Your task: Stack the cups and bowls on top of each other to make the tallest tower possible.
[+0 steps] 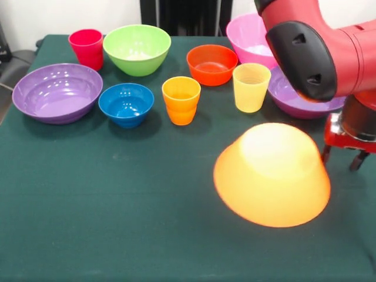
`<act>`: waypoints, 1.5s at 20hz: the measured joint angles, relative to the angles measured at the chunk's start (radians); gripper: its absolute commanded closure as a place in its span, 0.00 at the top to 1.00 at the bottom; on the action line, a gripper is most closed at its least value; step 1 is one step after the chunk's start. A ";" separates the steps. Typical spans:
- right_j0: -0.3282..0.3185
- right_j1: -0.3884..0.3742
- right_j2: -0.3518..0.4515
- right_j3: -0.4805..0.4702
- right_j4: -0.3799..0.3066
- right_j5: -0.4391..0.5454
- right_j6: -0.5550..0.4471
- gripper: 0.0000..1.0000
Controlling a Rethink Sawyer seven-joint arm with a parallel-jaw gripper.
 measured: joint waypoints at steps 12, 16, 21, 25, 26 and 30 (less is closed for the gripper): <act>0.001 0.009 -0.150 -0.117 -0.083 0.000 0.000 1.00; -0.003 0.010 -0.189 -0.151 -0.106 0.000 0.000 1.00; -0.017 0.013 -0.215 -0.181 -0.114 0.000 0.000 1.00; -0.039 0.019 -0.218 -0.195 -0.113 0.000 0.000 1.00; -0.047 0.021 -0.215 -0.196 -0.109 0.000 0.000 1.00; -0.083 0.029 -0.193 -0.195 -0.061 0.000 0.000 1.00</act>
